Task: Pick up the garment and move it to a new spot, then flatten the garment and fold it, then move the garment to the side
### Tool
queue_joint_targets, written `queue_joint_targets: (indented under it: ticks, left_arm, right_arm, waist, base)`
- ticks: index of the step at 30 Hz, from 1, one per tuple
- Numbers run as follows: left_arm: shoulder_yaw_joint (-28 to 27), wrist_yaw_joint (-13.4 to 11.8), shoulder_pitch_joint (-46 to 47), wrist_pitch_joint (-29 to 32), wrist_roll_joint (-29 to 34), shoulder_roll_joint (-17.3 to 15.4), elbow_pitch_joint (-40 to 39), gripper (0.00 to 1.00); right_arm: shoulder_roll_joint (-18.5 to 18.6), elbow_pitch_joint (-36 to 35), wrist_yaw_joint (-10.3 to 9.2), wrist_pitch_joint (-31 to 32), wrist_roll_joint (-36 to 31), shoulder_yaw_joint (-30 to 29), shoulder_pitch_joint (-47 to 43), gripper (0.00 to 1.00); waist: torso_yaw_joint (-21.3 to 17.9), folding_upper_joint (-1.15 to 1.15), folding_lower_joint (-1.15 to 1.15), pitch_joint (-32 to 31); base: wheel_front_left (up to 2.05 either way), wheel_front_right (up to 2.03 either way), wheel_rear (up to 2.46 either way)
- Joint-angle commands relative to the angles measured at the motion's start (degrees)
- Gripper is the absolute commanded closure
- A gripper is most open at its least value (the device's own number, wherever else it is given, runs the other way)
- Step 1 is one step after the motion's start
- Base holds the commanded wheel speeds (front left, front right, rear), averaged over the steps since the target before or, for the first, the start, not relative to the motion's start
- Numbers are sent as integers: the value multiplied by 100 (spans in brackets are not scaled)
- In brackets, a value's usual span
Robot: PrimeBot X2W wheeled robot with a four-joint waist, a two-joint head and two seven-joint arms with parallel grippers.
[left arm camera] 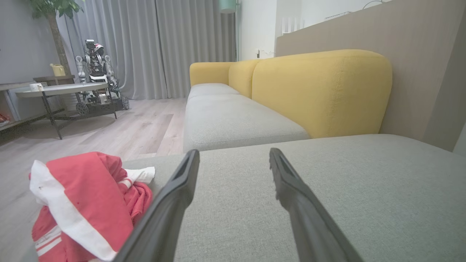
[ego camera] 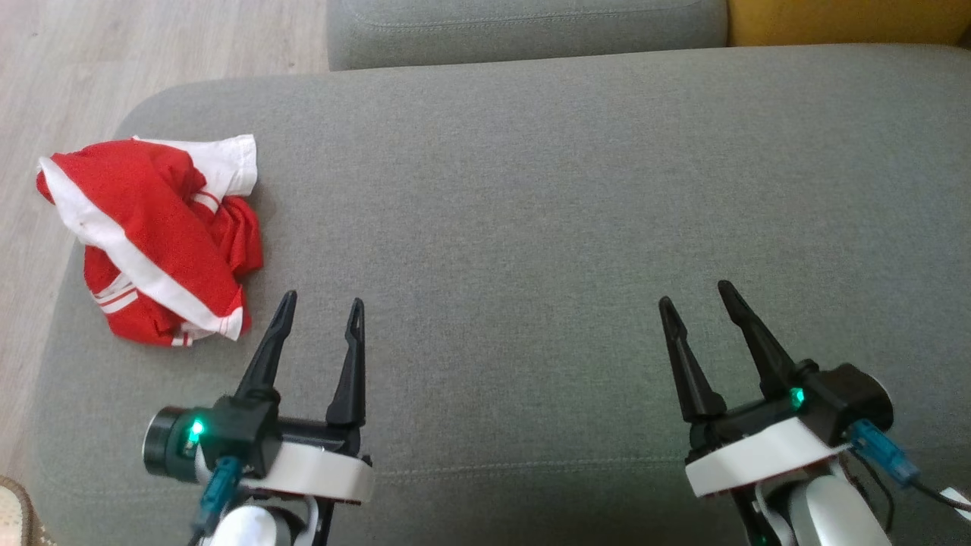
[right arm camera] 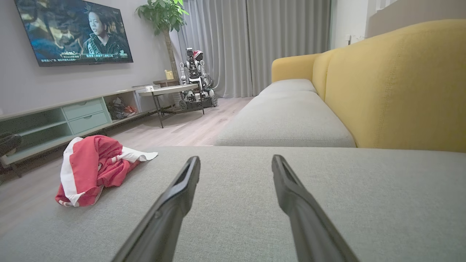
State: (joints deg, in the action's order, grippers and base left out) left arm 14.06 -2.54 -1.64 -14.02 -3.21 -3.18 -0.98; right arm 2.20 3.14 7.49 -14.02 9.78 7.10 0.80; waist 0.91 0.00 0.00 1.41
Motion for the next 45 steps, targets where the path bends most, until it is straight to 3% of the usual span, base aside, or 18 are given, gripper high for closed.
queue_joint_targets:
  ticks: [1,37,45]
  left_arm:
    - [-140,-45,332,-97,231,-48,-270,0]
    - [-210,47,308,-97,250,0,-196,0]
    - [-159,-46,328,-97,276,7,-179,0]
  right_arm:
    - [67,-232,0,-97,-216,108,339,0]
    - [67,-195,0,-97,-277,-79,334,0]
    - [67,-211,0,-97,-333,-73,234,0]
  waist:
    - [-5,0,0,-1]
    - [11,0,0,6]
    - [385,0,0,-21]
  base:
    - [0,0,0]
    - [0,0,0]
    - [0,0,0]
